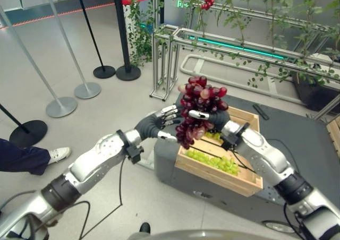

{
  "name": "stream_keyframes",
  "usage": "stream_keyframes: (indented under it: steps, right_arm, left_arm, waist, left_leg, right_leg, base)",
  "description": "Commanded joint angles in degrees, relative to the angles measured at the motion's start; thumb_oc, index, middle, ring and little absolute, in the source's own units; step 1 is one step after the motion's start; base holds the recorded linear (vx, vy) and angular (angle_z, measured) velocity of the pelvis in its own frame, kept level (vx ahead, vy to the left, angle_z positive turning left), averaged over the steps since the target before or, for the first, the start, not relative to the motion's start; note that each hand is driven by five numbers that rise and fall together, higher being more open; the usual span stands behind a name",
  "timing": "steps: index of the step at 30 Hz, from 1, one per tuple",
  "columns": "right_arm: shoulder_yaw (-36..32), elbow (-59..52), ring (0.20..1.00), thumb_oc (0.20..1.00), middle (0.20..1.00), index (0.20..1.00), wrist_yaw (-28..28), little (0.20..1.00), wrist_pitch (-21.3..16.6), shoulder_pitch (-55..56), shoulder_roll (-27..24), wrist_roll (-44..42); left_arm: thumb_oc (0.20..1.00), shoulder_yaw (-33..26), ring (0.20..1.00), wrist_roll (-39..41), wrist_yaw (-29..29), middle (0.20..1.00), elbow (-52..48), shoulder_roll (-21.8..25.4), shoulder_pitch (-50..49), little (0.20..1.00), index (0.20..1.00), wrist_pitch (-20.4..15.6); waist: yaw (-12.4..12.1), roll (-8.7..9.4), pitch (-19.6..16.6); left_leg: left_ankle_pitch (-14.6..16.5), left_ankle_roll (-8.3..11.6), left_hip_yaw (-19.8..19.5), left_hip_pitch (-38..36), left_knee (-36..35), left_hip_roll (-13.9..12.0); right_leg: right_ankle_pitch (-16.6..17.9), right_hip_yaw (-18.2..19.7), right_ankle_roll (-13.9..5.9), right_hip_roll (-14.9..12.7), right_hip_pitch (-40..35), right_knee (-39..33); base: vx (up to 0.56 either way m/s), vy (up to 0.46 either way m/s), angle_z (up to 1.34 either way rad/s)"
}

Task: Pick up the fruits from the basket on one side to the basket on the other side

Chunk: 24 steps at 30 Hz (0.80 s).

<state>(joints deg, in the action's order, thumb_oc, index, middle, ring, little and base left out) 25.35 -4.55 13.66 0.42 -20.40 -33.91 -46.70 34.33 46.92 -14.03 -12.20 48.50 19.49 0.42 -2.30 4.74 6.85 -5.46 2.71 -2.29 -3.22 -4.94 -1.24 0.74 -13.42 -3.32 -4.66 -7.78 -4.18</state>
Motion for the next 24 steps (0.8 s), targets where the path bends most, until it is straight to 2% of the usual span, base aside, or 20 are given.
stream_keyframes:
  steps: [1,10,16,24]
  right_arm:
    - [0.06,-9.23,0.2,0.2,0.2,0.2,2.83,0.2,-3.14,-6.76,1.71,-4.27]
    - [1.61,-9.4,0.2,0.2,0.2,0.2,3.76,0.2,-2.9,-8.78,1.5,-5.21]
    - [3.47,-8.83,0.2,0.2,0.2,0.2,3.83,0.2,-3.25,-10.87,2.86,-5.78]
    - [2.78,-8.73,0.2,0.2,0.2,0.2,2.57,0.2,-4.65,-12.79,4.74,-4.24]
  left_arm:
    - [1.0,2.04,1.0,0.85,-1.77,1.0,-1.29,-2.72,6.96,1.0,1.0,-1.81]
    - [1.0,8.27,1.0,4.71,-3.8,1.0,-0.51,-4.28,9.06,1.0,1.0,1.3]
    - [1.0,12.94,1.0,7.51,-4.4,1.0,0.45,-7.65,11.51,1.0,1.0,3.14]
    - [1.0,14.57,1.0,7.76,-3.41,1.0,2.67,-11.54,11.6,1.0,1.0,4.07]
  waist:
    - [0.84,0.72,-1.52]
    - [1.24,0.49,-1.25]
    - [1.45,0.37,-1.08]
    - [1.61,0.08,-1.22]
  left_leg:
    - [6.35,-0.98,-0.43,-0.44,2.21,0.36]
    - [6.55,-1.1,-0.62,-0.25,2.65,0.49]
    - [6.56,-1.18,-0.78,-0.05,2.81,0.47]
    - [6.6,-1.39,-1.08,0.23,2.9,0.74]
  right_leg:
    - [-1.42,-2.96,-5.07,-3.05,2.41,4.79]
    - [-1.5,-2.8,-5.11,-3.05,2.59,5.01]
    - [-1.53,-2.8,-5.04,-3.16,2.64,5.05]
    - [-1.47,-2.97,-5.01,-3.29,2.78,5.0]
  base:
    - [0.0,0.0,0.0]
    - [0.0,0.0,0.0]
    - [0.0,0.0,0.0]
    - [0.0,0.0,0.0]
